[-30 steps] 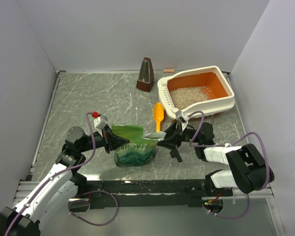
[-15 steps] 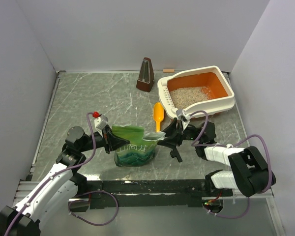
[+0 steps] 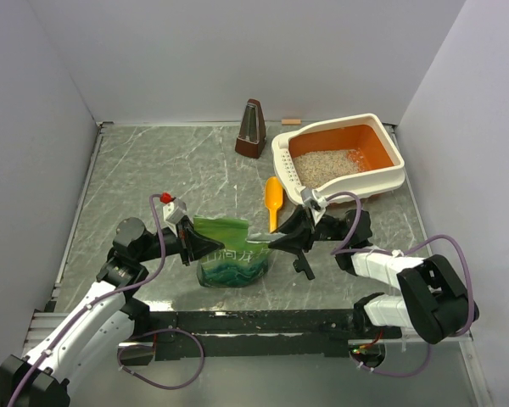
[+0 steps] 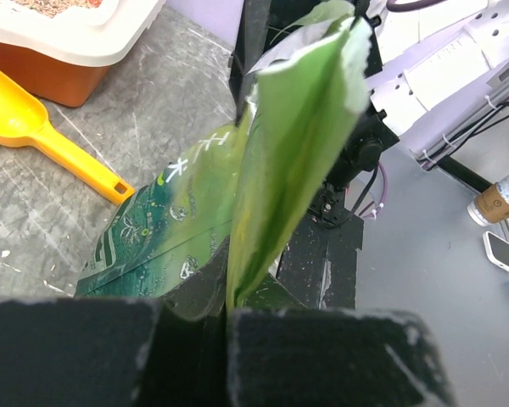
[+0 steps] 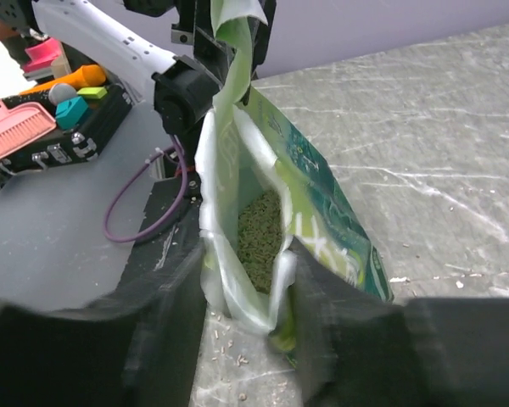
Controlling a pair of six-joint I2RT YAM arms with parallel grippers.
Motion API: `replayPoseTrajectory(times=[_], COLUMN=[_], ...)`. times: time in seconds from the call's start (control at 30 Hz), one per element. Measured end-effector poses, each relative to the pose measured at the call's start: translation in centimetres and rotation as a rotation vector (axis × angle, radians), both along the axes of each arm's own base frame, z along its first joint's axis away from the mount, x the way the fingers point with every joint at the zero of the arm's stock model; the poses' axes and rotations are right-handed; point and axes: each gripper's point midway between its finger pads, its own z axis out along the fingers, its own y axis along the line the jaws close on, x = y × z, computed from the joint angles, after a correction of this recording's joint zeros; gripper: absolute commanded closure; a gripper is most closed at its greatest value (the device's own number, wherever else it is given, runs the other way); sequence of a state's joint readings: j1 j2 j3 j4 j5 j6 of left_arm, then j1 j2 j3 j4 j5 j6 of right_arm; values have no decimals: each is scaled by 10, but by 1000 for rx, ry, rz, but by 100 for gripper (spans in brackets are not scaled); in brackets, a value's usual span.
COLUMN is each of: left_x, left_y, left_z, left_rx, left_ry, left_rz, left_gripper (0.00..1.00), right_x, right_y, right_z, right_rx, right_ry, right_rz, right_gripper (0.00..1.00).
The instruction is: Fill the litter box with clean litter
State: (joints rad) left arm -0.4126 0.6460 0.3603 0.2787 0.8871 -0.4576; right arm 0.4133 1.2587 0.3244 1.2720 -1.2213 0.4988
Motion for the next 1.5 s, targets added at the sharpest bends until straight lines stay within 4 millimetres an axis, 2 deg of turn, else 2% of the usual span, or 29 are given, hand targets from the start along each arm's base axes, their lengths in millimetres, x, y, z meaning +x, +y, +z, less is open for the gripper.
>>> replayPoseTrajectory(times=[0.13,0.37,0.53,0.77,0.93,1.1,1.2,1.37,1.5], left_x=[-1,-1,2,6,-6,-26,-38,-51,-56], left_y=[0,0,3,8,8,15,21,27,28], left_z=[0,0,-1,3,-4,-5,-7,-19,-30], left_rx=[-1,-2,-7,28,9,-87,-140,-188,-172], left_ry=[3,12,82,331,552,644,679,748,812], left_rz=[-5,2,56,151,169,191,202,206,212], left_gripper=[99,99,99,99,99,99,99,99,99], right_x=[0,4,7,-2,-14,-21,-27,-36,-41], right_y=[1,4,8,3,-1,-5,-8,-12,-14], right_z=[3,2,5,8,6,-9,-27,-56,-67], right_rx=[4,-4,-19,-30,-72,-161,-225,-298,-328], right_ry=[-2,73,258,519,657,780,882,1036,1109], right_rz=[4,13,33,43,12,-55,-75,-91,-93], right_gripper=[100,100,100,100,100,100,100,100,100])
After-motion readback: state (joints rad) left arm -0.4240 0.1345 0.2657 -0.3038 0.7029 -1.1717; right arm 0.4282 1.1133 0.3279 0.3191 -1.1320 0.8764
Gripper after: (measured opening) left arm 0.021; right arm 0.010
